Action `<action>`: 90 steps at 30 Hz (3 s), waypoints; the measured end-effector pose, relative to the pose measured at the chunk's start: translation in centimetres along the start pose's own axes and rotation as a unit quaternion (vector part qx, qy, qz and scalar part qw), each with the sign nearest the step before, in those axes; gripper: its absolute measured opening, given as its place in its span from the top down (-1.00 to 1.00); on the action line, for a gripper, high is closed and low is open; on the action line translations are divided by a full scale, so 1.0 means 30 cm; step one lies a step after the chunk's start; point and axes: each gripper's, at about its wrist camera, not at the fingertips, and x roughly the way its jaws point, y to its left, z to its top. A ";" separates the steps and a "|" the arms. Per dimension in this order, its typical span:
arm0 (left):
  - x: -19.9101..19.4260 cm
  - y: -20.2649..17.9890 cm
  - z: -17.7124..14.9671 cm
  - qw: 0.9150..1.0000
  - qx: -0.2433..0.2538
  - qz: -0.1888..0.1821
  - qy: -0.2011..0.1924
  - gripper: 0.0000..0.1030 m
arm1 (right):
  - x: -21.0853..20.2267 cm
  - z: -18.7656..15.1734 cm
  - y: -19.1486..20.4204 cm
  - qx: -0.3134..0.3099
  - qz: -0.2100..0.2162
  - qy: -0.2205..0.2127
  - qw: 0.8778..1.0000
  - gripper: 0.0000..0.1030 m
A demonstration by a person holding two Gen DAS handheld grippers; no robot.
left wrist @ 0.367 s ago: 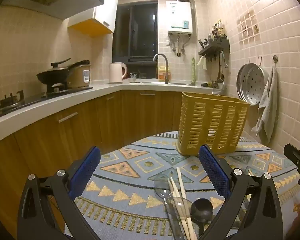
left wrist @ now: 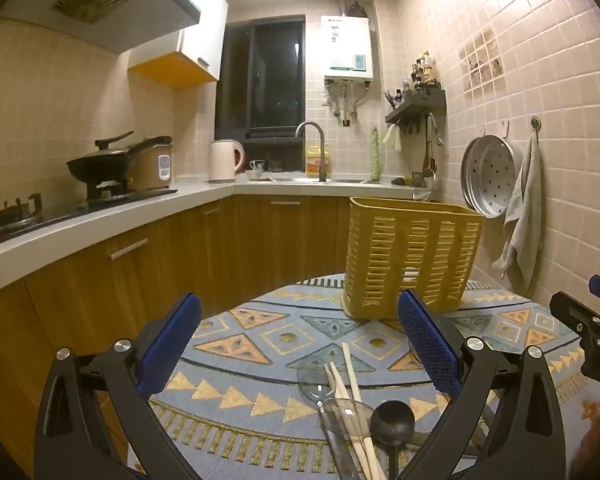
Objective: Organize utensils
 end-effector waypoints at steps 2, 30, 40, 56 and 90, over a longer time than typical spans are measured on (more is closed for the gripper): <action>-0.013 -0.013 -0.049 1.000 0.004 0.000 -0.016 -0.85 | 0.029 0.005 -0.016 0.002 0.001 0.003 1.000 -0.88; 0.008 -0.022 -0.082 1.000 0.002 0.000 -0.017 -0.85 | 0.082 -0.007 -0.005 -0.014 0.017 0.014 1.000 -0.88; 0.008 -0.024 -0.084 1.000 0.002 0.001 -0.017 -0.85 | 0.080 -0.012 0.010 -0.017 0.019 0.014 1.000 -0.88; 0.010 -0.027 -0.079 1.000 0.002 0.001 -0.016 -0.85 | 0.085 -0.012 0.003 -0.015 0.019 0.018 1.000 -0.88; 0.000 -0.031 -0.080 1.000 -0.001 0.000 -0.016 -0.85 | 0.078 -0.009 -0.010 -0.010 0.024 0.018 1.000 -0.88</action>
